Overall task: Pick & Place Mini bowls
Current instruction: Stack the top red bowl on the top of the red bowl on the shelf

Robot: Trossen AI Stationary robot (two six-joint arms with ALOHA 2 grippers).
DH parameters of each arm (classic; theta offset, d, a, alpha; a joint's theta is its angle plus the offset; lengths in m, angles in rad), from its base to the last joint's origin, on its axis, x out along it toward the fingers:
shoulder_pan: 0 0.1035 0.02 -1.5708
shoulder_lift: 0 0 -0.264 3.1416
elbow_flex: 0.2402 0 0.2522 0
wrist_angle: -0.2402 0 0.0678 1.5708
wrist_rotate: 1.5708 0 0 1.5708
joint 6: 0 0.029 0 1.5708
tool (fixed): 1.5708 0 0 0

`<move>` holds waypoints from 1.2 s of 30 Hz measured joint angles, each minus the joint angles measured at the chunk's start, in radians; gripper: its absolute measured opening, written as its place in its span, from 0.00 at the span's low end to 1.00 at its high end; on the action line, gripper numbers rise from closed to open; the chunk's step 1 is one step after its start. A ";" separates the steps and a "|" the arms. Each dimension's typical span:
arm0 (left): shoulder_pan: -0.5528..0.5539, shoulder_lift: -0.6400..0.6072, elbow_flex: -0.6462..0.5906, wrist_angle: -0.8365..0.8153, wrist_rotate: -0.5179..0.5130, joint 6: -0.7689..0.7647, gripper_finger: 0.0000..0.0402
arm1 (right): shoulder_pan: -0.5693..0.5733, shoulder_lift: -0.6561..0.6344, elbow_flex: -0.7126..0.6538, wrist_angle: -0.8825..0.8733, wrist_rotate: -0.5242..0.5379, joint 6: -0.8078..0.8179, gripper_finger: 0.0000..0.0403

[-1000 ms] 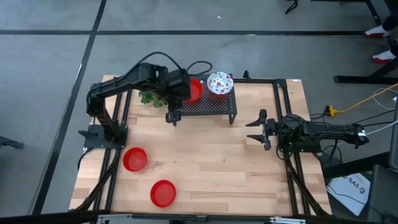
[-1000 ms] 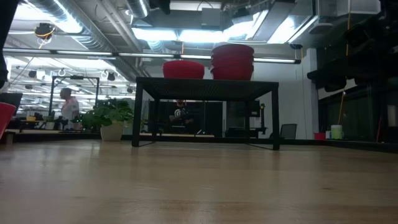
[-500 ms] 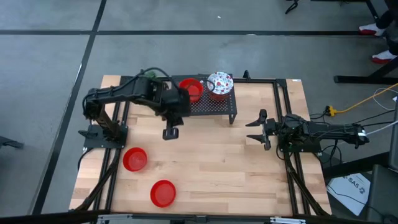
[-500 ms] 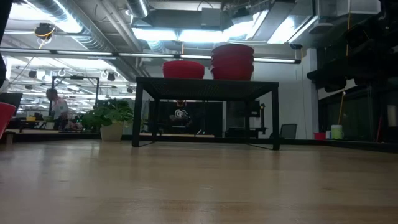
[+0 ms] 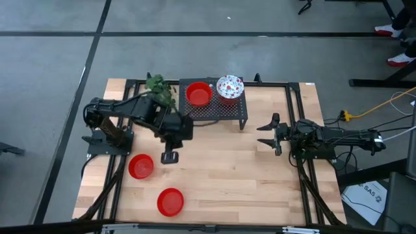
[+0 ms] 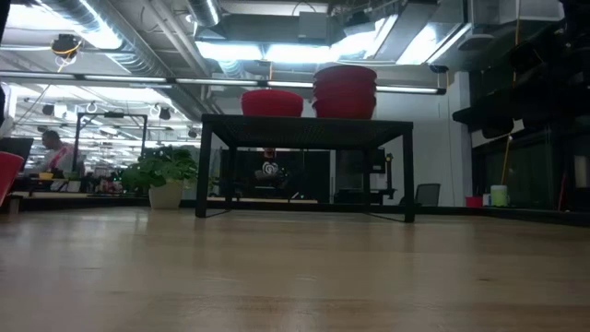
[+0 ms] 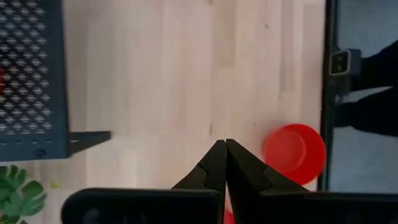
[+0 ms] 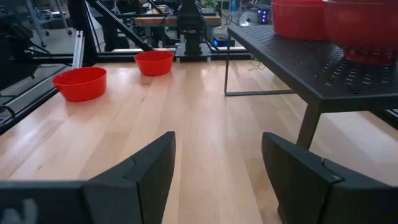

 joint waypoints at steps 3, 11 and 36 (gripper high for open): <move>-0.052 -0.004 0.000 0.000 0.000 -0.027 0.01 | 0.000 0.000 0.000 0.000 0.000 0.000 0.59; -0.239 -0.015 0.000 0.000 0.000 -0.120 0.01 | 0.000 0.000 0.000 0.000 0.000 0.000 0.59; -0.710 0.027 -0.042 0.002 -0.202 -0.893 0.01 | 0.000 0.000 0.000 0.002 0.000 0.000 0.59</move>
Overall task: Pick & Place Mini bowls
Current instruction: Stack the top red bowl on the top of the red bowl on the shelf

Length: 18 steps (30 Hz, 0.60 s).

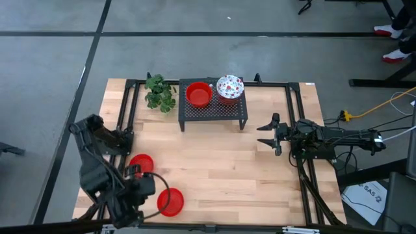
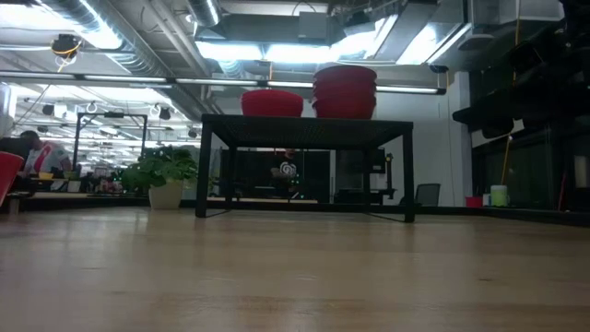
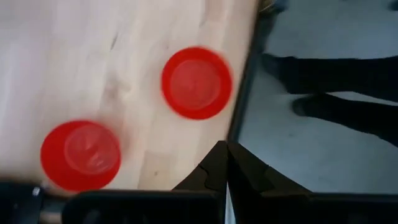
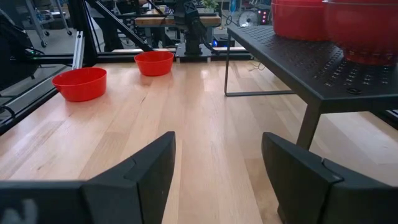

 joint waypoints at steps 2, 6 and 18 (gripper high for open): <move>-0.017 0.002 -0.054 -0.001 -0.007 -0.054 0.01 | 0.000 0.000 0.000 0.000 0.000 0.000 0.59; -0.035 0.002 -0.192 -0.002 -0.011 -0.174 0.01 | 0.000 0.000 0.000 0.000 0.000 0.000 0.59; -0.039 0.003 -0.476 -0.002 0.039 -0.191 0.21 | 0.000 0.000 0.000 0.000 0.000 0.000 0.59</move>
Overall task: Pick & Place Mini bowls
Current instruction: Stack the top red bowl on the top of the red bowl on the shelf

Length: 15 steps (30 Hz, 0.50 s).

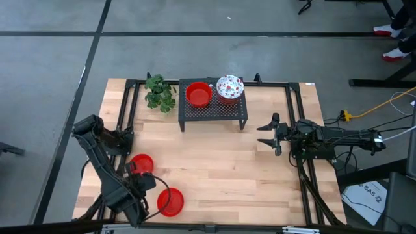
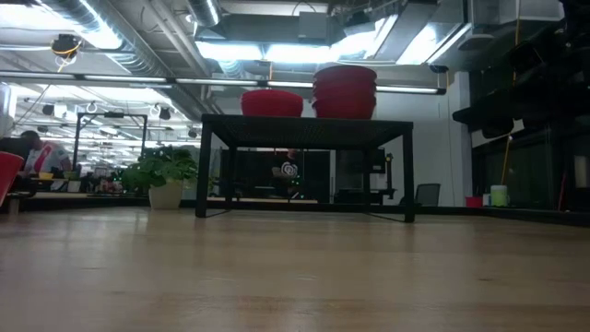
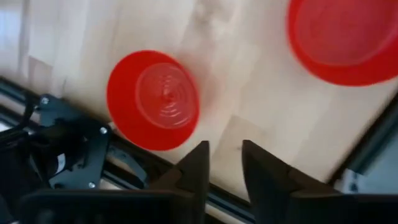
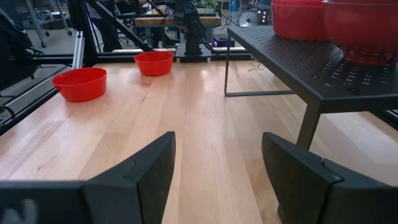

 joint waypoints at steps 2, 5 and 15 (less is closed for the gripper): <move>0.005 0.000 -0.033 0.003 0.000 -0.006 0.28 | 0.000 0.000 0.000 0.000 0.000 0.000 0.59; 0.016 0.000 -0.096 0.047 0.009 -0.013 0.36 | 0.000 0.000 0.000 0.000 0.000 0.000 0.59; 0.049 0.000 -0.291 0.190 0.000 -0.059 0.48 | 0.000 0.000 0.000 0.000 0.000 0.000 0.59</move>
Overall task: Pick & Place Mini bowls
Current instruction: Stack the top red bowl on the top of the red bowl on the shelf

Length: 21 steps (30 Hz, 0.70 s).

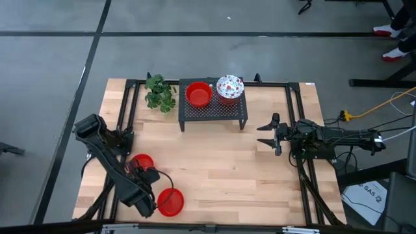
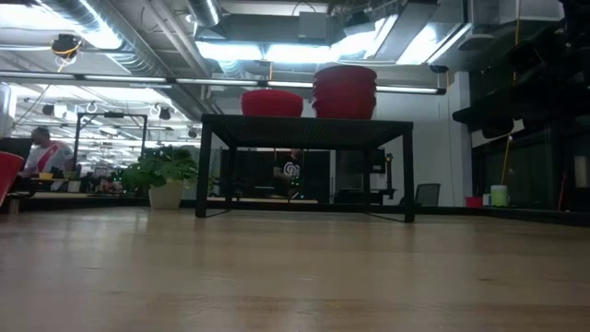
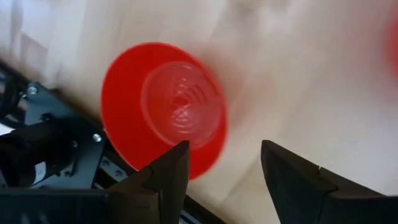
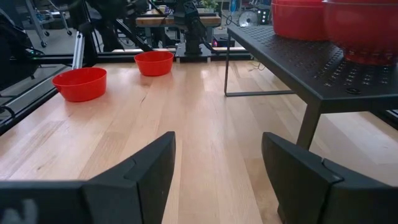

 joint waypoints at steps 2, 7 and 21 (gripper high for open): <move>0.000 0.000 -0.029 0.000 0.001 -0.009 0.47 | 0.000 0.000 0.000 0.000 0.000 0.000 0.59; 0.000 -0.001 -0.088 0.063 0.020 -0.008 0.46 | 0.000 0.000 0.000 0.000 0.000 0.000 0.59; 0.000 -0.001 -0.181 0.200 -0.002 -0.006 0.42 | 0.000 0.000 0.000 0.000 0.000 0.000 0.59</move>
